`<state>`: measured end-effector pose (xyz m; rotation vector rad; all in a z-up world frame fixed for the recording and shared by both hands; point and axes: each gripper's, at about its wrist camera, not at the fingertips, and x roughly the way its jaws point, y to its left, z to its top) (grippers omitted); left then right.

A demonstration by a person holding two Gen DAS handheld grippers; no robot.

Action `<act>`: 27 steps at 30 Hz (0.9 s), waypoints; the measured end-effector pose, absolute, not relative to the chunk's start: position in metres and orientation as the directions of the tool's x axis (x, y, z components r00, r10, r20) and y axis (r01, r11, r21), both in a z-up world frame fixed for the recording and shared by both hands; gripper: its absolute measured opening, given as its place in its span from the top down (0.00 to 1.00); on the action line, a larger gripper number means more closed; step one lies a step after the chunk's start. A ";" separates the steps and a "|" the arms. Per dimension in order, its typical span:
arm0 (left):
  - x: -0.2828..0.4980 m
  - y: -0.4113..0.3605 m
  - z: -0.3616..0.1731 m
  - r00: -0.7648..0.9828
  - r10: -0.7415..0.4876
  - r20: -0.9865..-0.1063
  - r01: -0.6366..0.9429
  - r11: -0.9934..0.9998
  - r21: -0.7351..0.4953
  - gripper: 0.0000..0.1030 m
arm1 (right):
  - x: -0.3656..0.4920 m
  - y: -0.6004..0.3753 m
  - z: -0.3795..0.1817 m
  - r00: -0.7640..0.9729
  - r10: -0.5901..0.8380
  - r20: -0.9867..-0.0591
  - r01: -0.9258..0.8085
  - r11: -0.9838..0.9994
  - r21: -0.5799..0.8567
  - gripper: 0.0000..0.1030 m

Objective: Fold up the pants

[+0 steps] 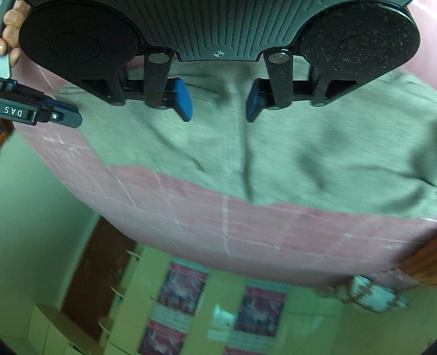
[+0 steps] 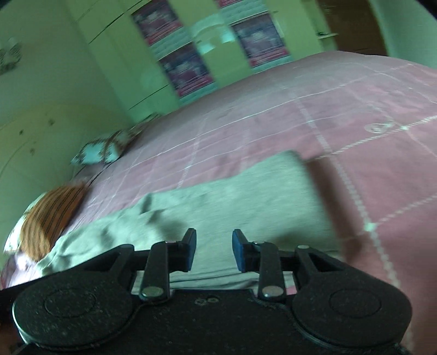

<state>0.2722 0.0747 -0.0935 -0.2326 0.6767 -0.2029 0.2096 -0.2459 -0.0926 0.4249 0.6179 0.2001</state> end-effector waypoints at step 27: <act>0.260 0.058 -0.119 0.739 -0.210 -0.640 0.018 0.956 -0.293 0.89 | 0.217 -0.287 -0.106 0.777 0.319 -0.543 -0.047 0.889 0.455 0.72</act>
